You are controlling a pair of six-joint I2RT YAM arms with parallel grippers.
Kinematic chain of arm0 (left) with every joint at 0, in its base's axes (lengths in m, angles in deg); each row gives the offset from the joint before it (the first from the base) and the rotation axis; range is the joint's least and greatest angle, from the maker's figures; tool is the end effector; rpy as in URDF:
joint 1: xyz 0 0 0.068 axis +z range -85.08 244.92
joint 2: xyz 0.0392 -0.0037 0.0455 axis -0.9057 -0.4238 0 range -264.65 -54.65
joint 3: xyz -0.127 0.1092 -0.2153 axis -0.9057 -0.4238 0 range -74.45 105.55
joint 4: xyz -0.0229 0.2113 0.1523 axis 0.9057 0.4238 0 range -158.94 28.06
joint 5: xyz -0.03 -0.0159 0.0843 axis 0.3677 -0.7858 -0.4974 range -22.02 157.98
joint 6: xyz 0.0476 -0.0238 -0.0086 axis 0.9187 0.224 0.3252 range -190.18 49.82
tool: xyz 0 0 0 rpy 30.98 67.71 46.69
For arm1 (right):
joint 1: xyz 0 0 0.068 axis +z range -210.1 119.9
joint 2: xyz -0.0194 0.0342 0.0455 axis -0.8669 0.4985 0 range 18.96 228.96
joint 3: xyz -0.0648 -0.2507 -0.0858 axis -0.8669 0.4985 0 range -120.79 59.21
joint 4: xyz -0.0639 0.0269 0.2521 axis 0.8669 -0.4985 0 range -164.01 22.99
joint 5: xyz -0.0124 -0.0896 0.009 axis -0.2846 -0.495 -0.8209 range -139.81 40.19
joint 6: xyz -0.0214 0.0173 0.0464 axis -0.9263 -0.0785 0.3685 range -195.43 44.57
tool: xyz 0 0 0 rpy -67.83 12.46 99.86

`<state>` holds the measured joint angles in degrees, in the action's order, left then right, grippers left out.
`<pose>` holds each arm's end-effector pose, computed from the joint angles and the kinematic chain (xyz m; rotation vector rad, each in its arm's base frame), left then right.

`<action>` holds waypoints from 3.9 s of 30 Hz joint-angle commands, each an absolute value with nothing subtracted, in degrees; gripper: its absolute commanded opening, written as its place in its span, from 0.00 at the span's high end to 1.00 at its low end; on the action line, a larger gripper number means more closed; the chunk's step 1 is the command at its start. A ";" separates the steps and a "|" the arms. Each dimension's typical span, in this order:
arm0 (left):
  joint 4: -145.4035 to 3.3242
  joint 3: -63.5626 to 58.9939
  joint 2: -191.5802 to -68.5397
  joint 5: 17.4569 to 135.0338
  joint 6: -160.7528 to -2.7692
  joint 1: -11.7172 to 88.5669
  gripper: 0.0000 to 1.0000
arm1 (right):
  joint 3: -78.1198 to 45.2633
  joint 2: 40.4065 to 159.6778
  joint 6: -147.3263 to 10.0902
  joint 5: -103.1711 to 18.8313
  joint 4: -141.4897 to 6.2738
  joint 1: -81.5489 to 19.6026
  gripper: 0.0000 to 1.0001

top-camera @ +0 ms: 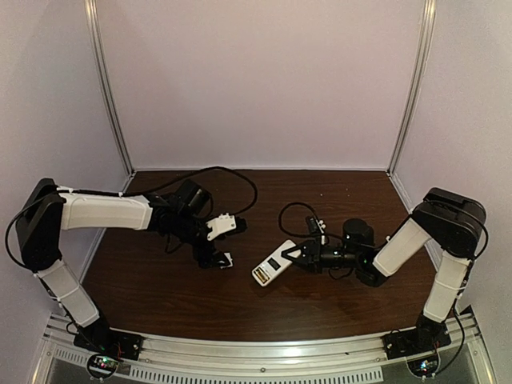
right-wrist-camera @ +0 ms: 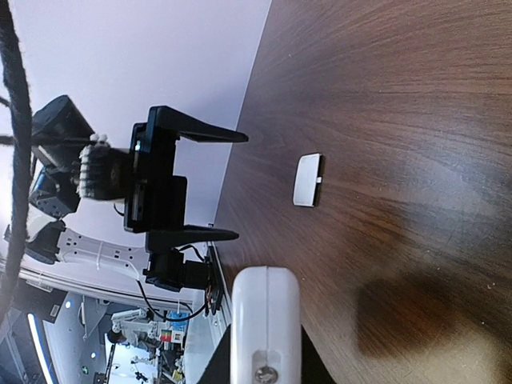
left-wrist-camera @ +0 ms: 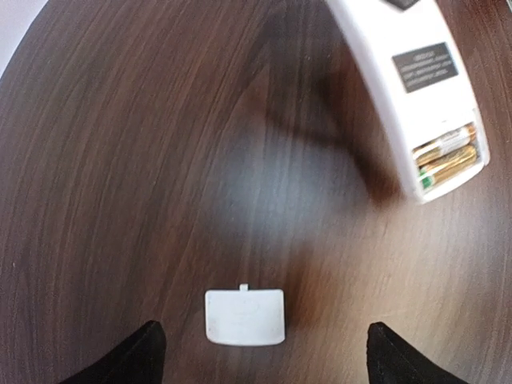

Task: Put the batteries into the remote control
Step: Pass from the right arm to the left, then place the remote control without the battery cover at the center of the board.

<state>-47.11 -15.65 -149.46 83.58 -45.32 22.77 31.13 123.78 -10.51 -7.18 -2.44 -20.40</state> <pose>0.2407 -0.2306 0.1894 1.5148 2.1027 -0.4627 0.2154 0.2101 0.1228 -0.1872 2.1953 1.8438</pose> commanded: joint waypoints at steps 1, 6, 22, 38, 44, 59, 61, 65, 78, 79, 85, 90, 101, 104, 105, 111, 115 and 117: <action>-56.88 -16.33 -147.65 80.27 -49.70 15.26 0.11 | 32.46 124.23 -9.00 -11.75 -0.12 -20.81 0.99; -66.26 -20.84 -144.83 79.21 -58.74 10.12 0.09 | 33.93 123.98 -7.64 -14.82 0.92 -20.81 0.99; -72.28 -17.62 -152.55 71.60 -68.70 5.55 0.12 | 32.07 120.72 -6.23 -14.87 0.07 -19.17 0.97; -69.83 -13.03 -157.81 72.18 -68.61 5.53 0.37 | 31.88 119.55 -5.47 -15.10 1.01 -18.50 0.94; -69.20 -12.67 -158.10 71.82 -67.37 5.57 0.45 | 31.92 119.60 -5.16 -14.93 1.17 -18.49 0.91; -63.33 -16.66 -153.54 78.40 -62.38 5.73 0.77 | 33.14 112.82 -11.65 -14.38 -10.60 -21.11 0.32; -61.79 -17.01 -153.11 79.47 -61.44 5.98 0.77 | 34.04 110.15 -13.59 -14.81 -13.88 -22.58 0.29; -58.18 -17.13 -152.40 82.12 -57.63 6.58 0.78 | 34.76 102.28 -20.40 -16.99 -24.18 -24.88 0.25; -43.03 -10.12 -156.81 87.37 -45.63 9.04 0.77 | 33.24 80.64 -37.63 -26.09 -49.86 -26.53 0.07; -42.64 -9.62 -157.38 87.58 -44.99 9.06 0.77 | 33.42 79.52 -38.40 -26.30 -50.50 -26.53 0.07; -38.05 -5.60 -162.29 89.00 -41.41 8.96 0.74 | 35.72 72.47 -39.79 -28.60 -50.29 -26.53 0.00; -35.23 -2.23 -165.43 88.88 -38.77 8.94 0.74 | 34.52 68.76 -40.20 -34.05 -56.48 -26.55 0.00; -30.67 3.97 -170.78 84.63 -36.17 8.08 0.46 | 32.21 67.86 -45.22 -29.53 -58.47 -26.53 0.00; -30.75 4.20 -170.52 84.43 -36.06 8.09 0.21 | 31.03 68.41 -47.57 -27.57 -60.20 -26.53 0.00; -30.85 4.28 -170.43 84.39 -36.25 8.06 0.11 | 30.80 68.43 -48.06 -27.27 -60.75 -26.53 0.00; -32.94 3.40 -164.96 84.98 -37.58 9.58 0.03 | 29.69 67.83 -52.48 -25.78 -63.59 -26.45 0.00; -37.96 -1.26 -155.21 85.13 -40.14 15.19 0.03 | 28.53 68.69 -56.03 -25.90 -66.53 -26.20 0.01; -41.27 -4.76 -150.93 79.76 -42.84 18.81 0.03 | 28.62 69.28 -57.22 -26.34 -66.63 -25.96 0.01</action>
<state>-33.93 -0.30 -161.04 84.93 -38.48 11.98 30.15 68.50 -52.82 -26.54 -63.83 -26.34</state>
